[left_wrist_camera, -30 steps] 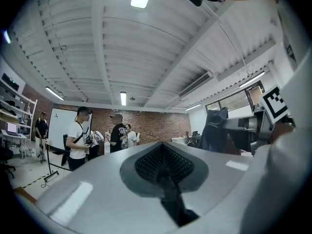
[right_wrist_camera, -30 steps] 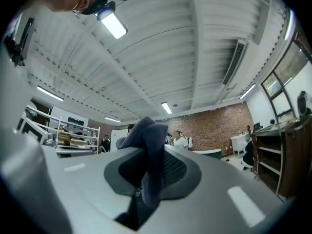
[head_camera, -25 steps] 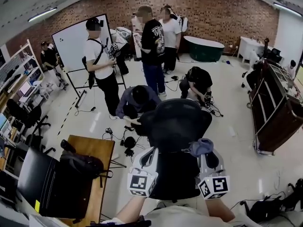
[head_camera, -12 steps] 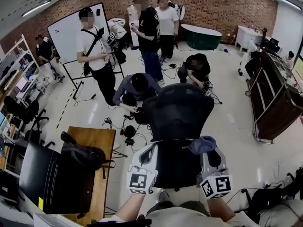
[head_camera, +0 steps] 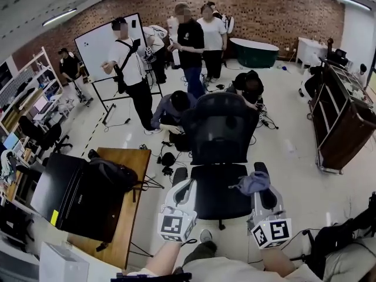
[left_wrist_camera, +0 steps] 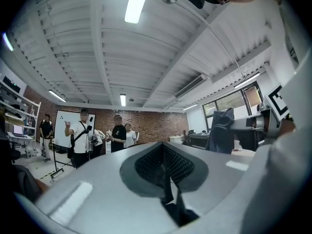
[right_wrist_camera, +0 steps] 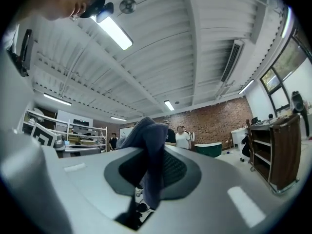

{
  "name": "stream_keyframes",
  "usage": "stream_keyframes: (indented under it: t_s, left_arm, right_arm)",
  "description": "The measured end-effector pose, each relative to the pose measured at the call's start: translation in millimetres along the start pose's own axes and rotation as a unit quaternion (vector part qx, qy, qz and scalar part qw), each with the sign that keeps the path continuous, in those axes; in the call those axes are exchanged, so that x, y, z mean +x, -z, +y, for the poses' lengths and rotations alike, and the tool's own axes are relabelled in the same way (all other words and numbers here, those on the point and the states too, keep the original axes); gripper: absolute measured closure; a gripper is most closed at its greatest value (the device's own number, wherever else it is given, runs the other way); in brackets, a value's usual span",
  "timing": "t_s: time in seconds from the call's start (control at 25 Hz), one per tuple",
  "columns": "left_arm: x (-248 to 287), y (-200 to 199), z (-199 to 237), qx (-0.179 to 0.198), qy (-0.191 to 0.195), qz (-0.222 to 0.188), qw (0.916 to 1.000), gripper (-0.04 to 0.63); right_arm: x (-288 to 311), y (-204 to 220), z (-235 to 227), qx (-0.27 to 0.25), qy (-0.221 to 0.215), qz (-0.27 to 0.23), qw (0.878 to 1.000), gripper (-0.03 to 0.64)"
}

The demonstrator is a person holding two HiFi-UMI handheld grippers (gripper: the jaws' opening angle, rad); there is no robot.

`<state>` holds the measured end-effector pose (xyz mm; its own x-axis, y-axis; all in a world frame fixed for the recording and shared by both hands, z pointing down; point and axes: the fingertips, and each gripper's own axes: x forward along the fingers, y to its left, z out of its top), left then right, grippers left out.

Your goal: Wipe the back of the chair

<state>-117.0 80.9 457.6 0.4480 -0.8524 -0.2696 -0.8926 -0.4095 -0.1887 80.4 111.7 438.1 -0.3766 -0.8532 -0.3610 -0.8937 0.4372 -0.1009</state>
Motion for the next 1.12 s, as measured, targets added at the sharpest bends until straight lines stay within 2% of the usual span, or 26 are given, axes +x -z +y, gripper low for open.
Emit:
stream_keyframes:
  t_s: [0.08, 0.2, 0.28, 0.4, 0.52, 0.64, 0.72, 0.84, 0.96, 1.12]
  left_arm:
    - [-28, -3, -30, 0.005, -0.003, 0.001, 1.0000, 0.538]
    - [-43, -19, -74, -0.015, 0.001, 0.048, 0.9987, 0.538]
    - [-44, -50, -101, -0.010, 0.006, 0.040, 0.9991, 0.538]
    - [-86, -77, -138, -0.010, -0.007, 0.034, 0.9994, 0.538]
    - [-132, -70, -162, -0.030, -0.002, 0.081, 0.9963, 0.538]
    - [-145, -70, -148, -0.015, 0.012, 0.035, 0.9992, 0.538]
    - [-153, -76, -136, -0.020, 0.019, 0.021, 0.9994, 0.538]
    - [-155, -98, -112, -0.023, 0.025, -0.008, 0.9994, 0.538]
    - [-161, -92, -92, -0.024, 0.027, 0.003, 0.9993, 0.538]
    - [-192, -72, -102, -0.032, 0.036, 0.004, 0.9988, 0.538]
  right_arm:
    - [-39, -4, 0, 0.007, -0.001, -0.001, 1.000, 0.563]
    - [-69, -27, -13, 0.027, 0.002, 0.007, 1.000, 0.563]
    - [-85, -54, -26, 0.036, 0.005, 0.014, 0.999, 0.563]
    - [-136, -73, -19, 0.040, 0.000, 0.015, 0.999, 0.565]
    - [-180, -70, 3, 0.027, -0.001, -0.002, 1.000, 0.565]
    - [-187, -63, 24, 0.018, 0.013, -0.008, 1.000, 0.565]
    - [-181, -61, 41, 0.019, 0.016, 0.003, 1.000, 0.566]
    - [-164, -79, 67, 0.005, 0.014, 0.004, 1.000, 0.565]
    - [-151, -74, 82, 0.012, 0.017, 0.005, 1.000, 0.565]
    - [-179, -53, 100, 0.007, 0.016, 0.011, 1.000, 0.565]
